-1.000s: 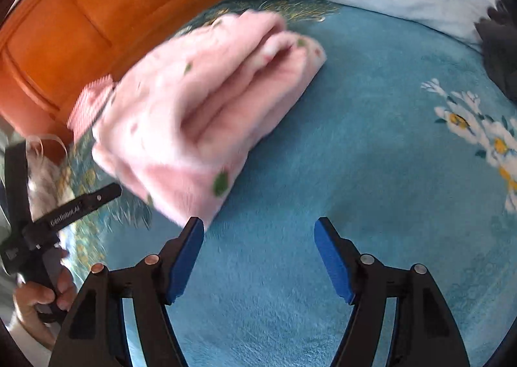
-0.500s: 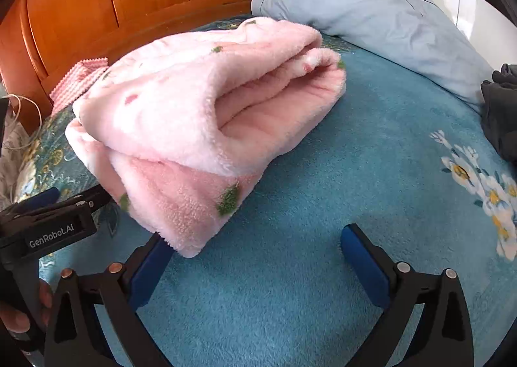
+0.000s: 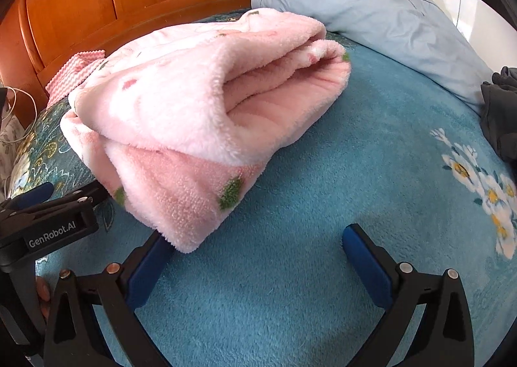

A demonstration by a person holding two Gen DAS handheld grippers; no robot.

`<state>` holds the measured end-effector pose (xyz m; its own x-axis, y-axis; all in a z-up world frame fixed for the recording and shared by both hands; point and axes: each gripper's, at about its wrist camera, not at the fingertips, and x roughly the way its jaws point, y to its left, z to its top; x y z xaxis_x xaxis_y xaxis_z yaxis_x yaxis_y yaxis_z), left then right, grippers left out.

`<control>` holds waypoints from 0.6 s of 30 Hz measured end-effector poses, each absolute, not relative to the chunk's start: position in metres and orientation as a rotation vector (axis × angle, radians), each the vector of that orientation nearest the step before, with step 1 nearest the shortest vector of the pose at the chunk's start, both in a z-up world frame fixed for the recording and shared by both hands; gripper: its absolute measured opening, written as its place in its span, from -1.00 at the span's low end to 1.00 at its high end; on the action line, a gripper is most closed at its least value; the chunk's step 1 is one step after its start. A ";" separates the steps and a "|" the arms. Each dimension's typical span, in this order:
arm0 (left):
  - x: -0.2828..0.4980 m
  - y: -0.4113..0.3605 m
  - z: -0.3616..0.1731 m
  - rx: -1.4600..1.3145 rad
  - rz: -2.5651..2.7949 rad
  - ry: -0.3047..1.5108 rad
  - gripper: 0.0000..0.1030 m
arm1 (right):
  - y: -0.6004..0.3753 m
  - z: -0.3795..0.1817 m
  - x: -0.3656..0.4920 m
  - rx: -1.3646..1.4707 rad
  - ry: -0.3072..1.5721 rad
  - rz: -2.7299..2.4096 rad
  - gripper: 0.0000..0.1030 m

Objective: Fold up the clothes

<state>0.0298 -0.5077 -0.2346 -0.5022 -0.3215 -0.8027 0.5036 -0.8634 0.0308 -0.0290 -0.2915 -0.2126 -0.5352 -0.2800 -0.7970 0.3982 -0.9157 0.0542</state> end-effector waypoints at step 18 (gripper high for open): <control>0.028 -0.510 -0.234 1.192 -2.372 0.291 1.00 | -0.296 -0.190 -0.024 1.222 0.187 -2.457 1.00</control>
<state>0.0282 -0.5096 -0.2342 -0.5144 -0.3107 -0.7993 0.4949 -0.8688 0.0192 -0.0235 -0.2963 -0.1900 -0.5443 -0.2824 -0.7899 0.3988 -0.9155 0.0525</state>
